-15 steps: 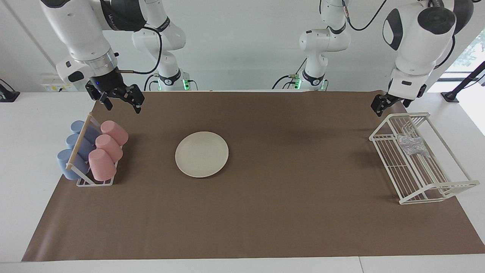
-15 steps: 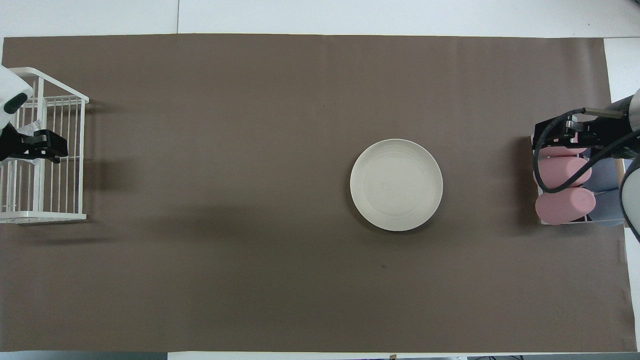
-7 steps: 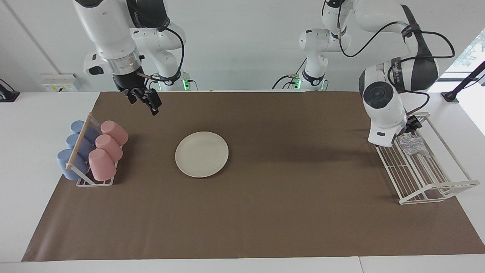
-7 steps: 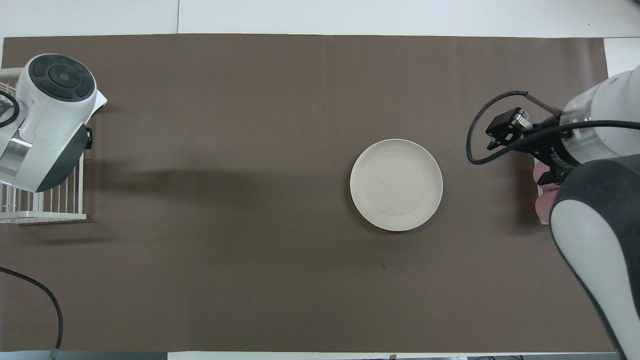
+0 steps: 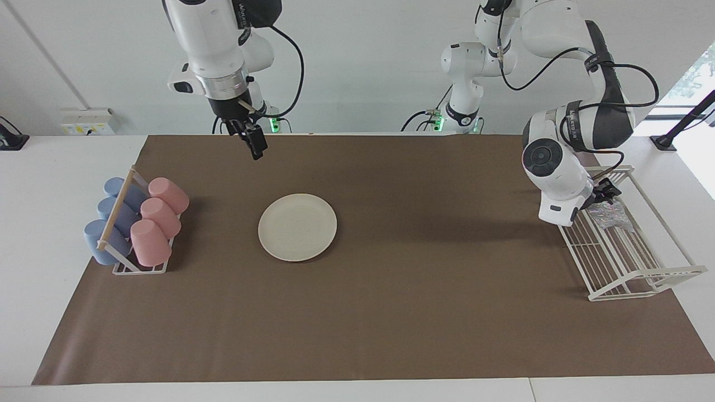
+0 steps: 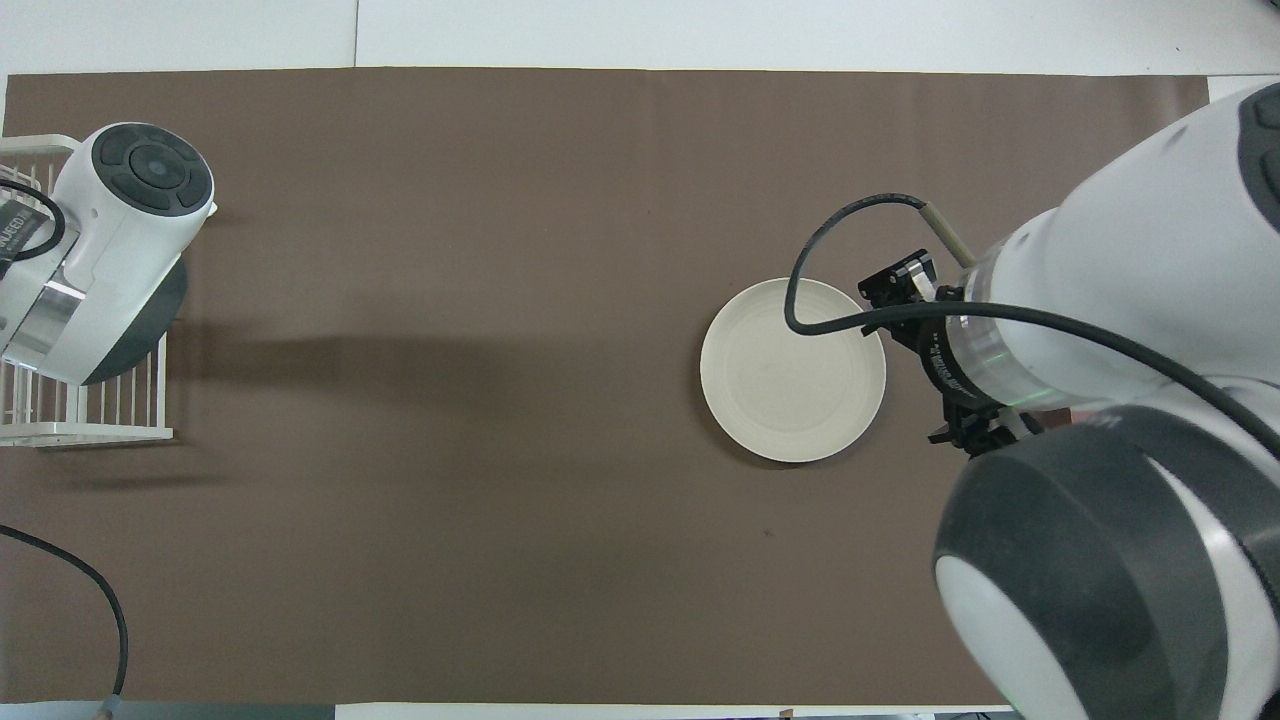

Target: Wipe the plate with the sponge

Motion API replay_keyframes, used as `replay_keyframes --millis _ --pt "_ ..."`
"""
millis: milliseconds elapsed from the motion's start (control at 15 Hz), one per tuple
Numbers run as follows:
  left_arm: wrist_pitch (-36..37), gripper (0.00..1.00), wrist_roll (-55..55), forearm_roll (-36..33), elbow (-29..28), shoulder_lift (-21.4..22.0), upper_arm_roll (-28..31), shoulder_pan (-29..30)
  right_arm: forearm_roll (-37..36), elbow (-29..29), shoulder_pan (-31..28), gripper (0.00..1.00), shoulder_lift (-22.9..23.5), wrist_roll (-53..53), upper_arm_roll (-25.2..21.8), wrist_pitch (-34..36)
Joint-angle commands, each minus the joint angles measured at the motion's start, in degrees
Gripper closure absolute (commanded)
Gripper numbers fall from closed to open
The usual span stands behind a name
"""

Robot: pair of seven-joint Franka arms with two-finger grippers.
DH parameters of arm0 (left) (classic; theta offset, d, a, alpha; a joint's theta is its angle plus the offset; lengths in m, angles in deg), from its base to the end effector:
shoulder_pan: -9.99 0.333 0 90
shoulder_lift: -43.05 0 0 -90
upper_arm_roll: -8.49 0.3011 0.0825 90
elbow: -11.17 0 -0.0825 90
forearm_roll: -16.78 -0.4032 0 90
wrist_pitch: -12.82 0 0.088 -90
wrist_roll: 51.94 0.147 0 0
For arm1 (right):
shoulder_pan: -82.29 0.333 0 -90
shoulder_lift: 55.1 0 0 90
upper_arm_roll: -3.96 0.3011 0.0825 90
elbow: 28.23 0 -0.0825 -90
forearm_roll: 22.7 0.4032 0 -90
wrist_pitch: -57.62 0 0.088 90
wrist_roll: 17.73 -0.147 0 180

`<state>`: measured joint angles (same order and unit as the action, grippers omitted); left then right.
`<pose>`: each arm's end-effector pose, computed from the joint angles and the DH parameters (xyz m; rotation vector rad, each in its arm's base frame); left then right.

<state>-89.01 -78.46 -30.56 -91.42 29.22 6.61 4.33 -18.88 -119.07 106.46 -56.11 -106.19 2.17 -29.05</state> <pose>0.6229 0.0118 0.3714 -2.3329 -0.0515 0.0020 0.5139 0.2224 0.5679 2.6268 -1.7046 -0.1357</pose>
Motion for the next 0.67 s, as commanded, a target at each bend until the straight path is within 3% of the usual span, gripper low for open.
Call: replay_keyframes --millis 0,201,267,602 --pt "-1.2 0.4 -0.8 -1.2 -1.1 1.0 0.2 0.1 3.6 3.2 0.8 0.0 2.2 -7.0 0.0 0.6" --pt "-1.3 0.94 -1.0 -1.2 -1.1 1.0 0.2 0.6 2.8 6.4 4.4 0.0 5.0 -9.0 0.0 2.9" --pt "-1.4 1.0 -1.0 -1.2 -1.0 1.0 0.2 0.7 2.7 7.2 5.1 0.0 5.5 -9.7 0.0 2.8" --pt "-1.4 1.0 -0.9 -1.2 -0.7 0.9 0.1 0.6 1.4 7.3 6.0 0.0 5.1 -9.7 0.2 7.2"
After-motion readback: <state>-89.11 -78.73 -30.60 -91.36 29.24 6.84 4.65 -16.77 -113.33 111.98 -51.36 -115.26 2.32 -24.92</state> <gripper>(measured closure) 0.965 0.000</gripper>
